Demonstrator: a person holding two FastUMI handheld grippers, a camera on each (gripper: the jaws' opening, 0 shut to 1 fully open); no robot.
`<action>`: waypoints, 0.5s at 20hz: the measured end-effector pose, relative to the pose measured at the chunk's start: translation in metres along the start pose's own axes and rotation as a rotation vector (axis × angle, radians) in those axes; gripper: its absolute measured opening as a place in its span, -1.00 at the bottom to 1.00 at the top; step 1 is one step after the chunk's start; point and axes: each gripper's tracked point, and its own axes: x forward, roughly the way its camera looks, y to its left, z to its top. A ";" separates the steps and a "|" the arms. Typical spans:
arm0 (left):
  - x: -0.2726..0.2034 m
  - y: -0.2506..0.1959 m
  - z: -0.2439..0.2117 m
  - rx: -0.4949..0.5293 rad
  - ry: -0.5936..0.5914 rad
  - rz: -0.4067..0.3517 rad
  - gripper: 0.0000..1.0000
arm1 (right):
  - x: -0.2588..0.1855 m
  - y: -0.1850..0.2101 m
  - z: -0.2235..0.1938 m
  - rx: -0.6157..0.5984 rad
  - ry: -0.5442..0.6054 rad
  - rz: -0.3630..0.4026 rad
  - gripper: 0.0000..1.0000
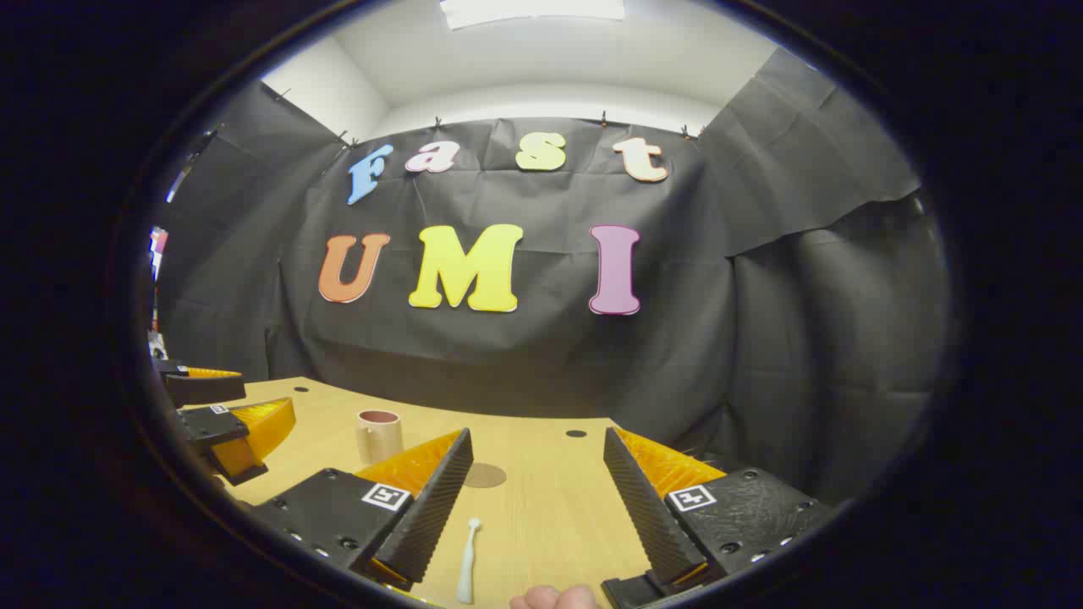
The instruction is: Put the toothbrush and toothpaste on the desktop into the cup, then pick up the cup and place it on the coaster on the desktop.
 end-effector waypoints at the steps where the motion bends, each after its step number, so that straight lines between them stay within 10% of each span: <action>1: 0.000 0.000 -0.003 -0.003 0.011 -0.001 0.97 | 0.000 0.000 0.000 -0.001 -0.001 0.001 0.89; 10: 0.002 0.004 -0.010 0.005 0.042 -0.001 0.97 | 0.001 -0.002 -0.008 0.019 0.021 -0.013 0.94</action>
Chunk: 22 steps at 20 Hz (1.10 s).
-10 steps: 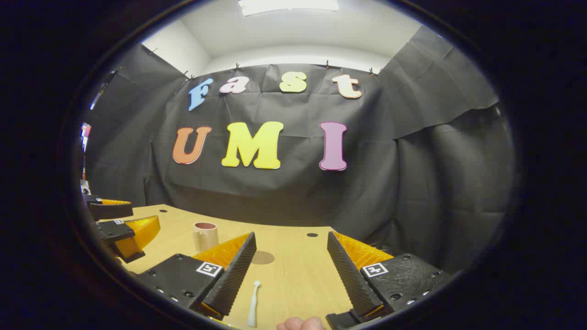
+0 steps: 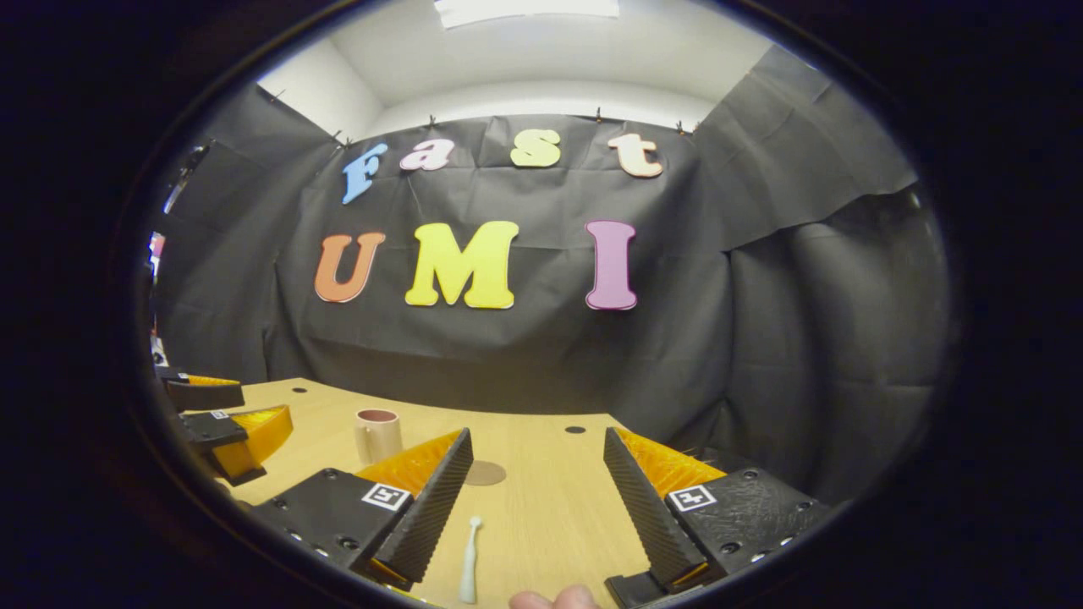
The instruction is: Put the toothbrush and toothpaste on the desktop into the cup, then pick up the cup and place it on the coaster on the desktop.
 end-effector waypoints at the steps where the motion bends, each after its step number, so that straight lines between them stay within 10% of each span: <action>1: 0.001 -0.001 0.000 0.002 0.001 -0.003 0.97 | 0.001 0.001 -0.003 0.002 0.007 0.000 0.94; 22: 0.011 0.000 -0.097 -0.004 0.308 -0.029 0.99 | 0.006 0.011 -0.071 0.015 0.185 0.047 0.89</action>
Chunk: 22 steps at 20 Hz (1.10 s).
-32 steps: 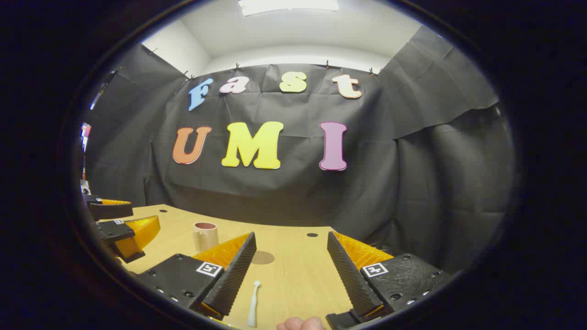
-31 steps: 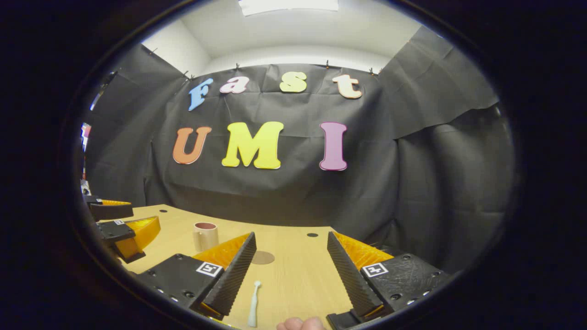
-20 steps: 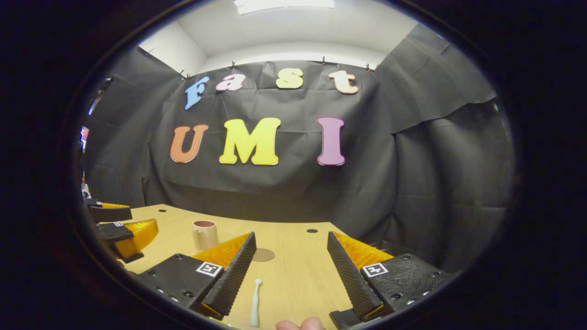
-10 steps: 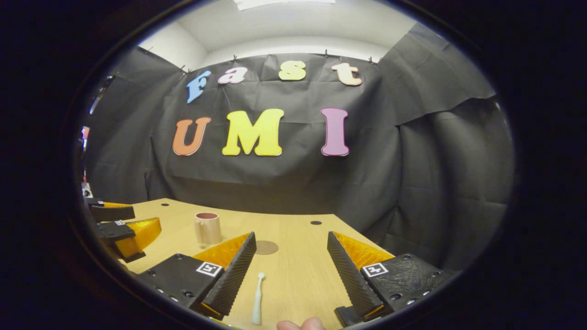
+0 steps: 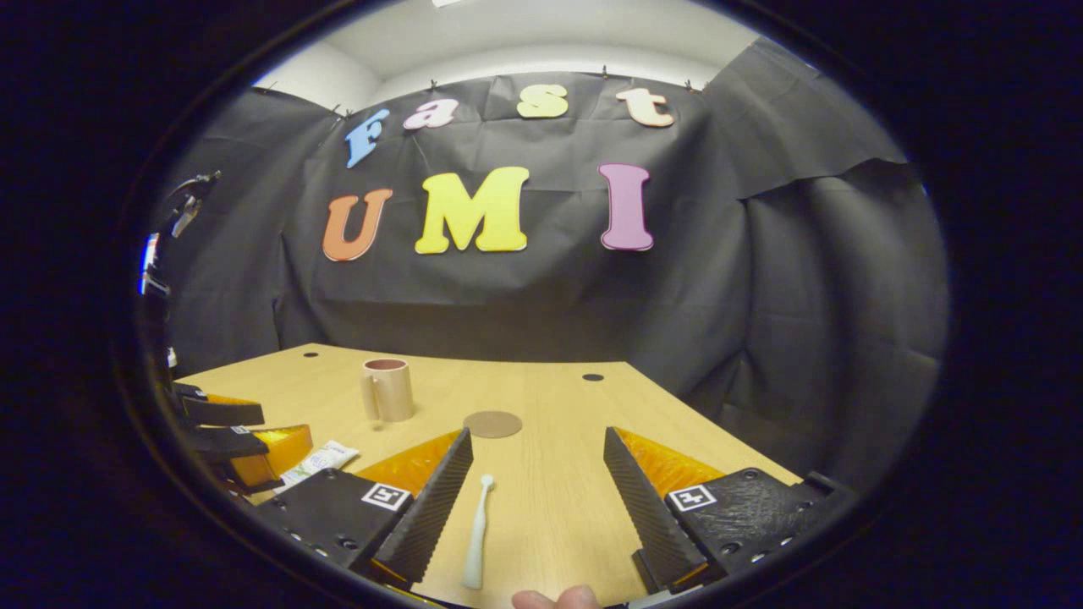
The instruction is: Put the toothbrush and toothpaste on the desktop into the cup, then pick up the cup and place it on the coaster on the desktop.
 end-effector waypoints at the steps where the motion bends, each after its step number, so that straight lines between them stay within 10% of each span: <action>1: 0.004 0.002 -0.007 0.008 0.030 0.004 0.99 | 0.001 0.001 -0.001 0.002 0.006 0.002 0.89; 22: 0.030 0.008 -0.054 0.010 0.290 0.014 0.69 | 0.014 -0.013 -0.018 0.034 0.070 -0.013 0.89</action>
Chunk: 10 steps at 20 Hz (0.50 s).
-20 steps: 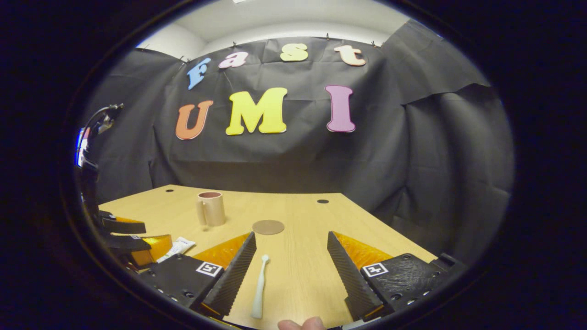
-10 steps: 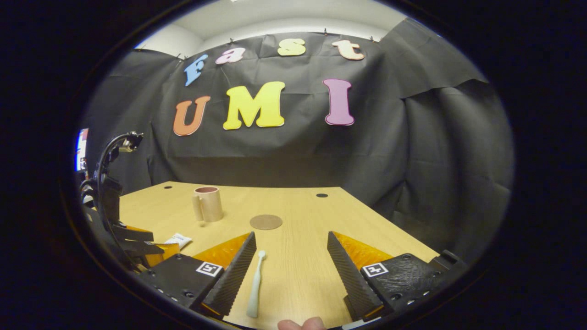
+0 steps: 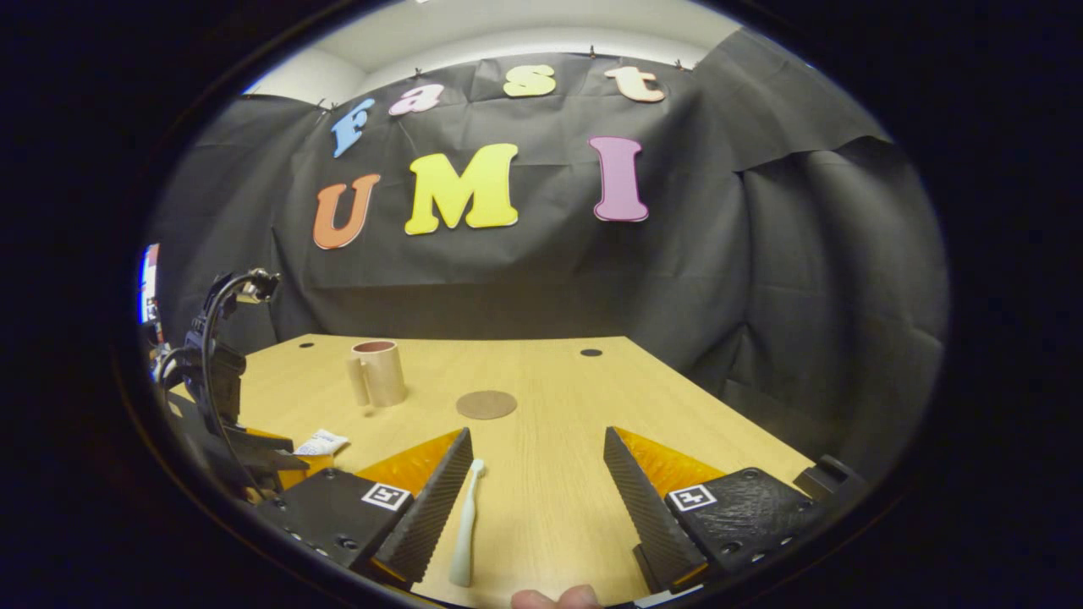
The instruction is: Put the toothbrush and toothpaste on the desktop into the cup, then pick up the cup and place it on the coaster on the desktop.
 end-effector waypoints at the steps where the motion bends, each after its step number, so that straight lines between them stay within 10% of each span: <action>1: 0.000 0.001 -0.001 0.004 0.001 -0.001 0.68 | 0.000 0.000 0.000 0.001 0.001 0.000 0.89; 10: -0.001 0.012 0.001 0.007 0.008 -0.010 0.12 | -0.001 0.001 -0.001 -0.013 -0.001 0.001 0.89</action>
